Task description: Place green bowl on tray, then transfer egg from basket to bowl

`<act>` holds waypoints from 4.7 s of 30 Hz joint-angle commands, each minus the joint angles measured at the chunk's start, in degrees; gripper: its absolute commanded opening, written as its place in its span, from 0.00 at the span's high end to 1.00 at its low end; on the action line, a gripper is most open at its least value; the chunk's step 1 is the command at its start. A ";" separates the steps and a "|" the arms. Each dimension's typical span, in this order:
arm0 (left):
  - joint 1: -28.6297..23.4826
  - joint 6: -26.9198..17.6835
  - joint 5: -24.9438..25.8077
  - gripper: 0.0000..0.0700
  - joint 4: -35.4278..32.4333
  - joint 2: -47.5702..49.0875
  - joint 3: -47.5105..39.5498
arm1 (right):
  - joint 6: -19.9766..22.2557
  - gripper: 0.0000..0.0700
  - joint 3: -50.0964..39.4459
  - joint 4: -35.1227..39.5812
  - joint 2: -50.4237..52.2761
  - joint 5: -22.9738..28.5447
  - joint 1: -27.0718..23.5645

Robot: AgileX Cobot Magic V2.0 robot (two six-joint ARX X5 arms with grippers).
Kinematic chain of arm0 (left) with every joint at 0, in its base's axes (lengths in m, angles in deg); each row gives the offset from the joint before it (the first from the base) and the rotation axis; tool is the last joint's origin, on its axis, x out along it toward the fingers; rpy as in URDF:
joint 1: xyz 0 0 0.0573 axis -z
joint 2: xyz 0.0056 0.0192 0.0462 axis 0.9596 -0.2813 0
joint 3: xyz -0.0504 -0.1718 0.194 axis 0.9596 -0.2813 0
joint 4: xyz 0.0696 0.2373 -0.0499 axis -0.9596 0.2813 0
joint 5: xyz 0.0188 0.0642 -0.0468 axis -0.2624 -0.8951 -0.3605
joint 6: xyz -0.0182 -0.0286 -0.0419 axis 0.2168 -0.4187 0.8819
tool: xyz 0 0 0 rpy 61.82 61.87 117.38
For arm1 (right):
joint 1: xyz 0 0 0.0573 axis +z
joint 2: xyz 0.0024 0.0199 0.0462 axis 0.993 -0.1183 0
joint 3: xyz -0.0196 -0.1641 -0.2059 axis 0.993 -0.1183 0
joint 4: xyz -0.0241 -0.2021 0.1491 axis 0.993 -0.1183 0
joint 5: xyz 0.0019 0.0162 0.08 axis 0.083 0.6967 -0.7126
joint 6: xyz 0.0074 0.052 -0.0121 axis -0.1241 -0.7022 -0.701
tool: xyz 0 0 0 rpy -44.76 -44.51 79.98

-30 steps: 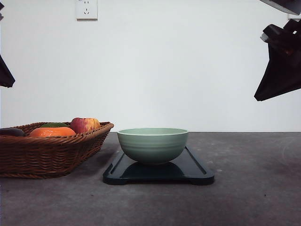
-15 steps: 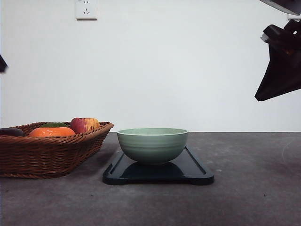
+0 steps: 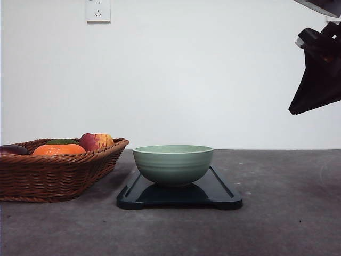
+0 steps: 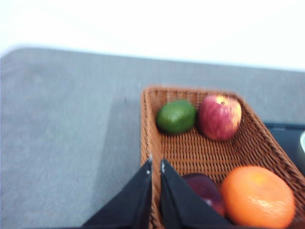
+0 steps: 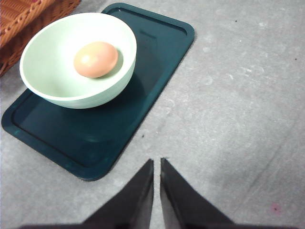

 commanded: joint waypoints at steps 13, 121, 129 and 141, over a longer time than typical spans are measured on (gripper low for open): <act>-0.33 0.00 -2.10 0.97 0.92 6.60 -6.65 | 0.38 0.98 0.28 0.59 -0.44 -0.04 0.30; -0.35 0.00 -2.08 0.97 0.96 6.60 -6.65 | 0.15 0.98 -33.14 10.43 54.69 7.93 -17.80; -0.35 0.00 -2.08 0.97 0.96 6.60 -6.65 | 0.15 0.98 -33.14 10.43 54.69 7.93 -17.80; -0.35 0.02 -2.09 0.97 0.96 6.60 -6.65 | 0.15 0.98 -33.14 10.43 54.69 7.92 -17.80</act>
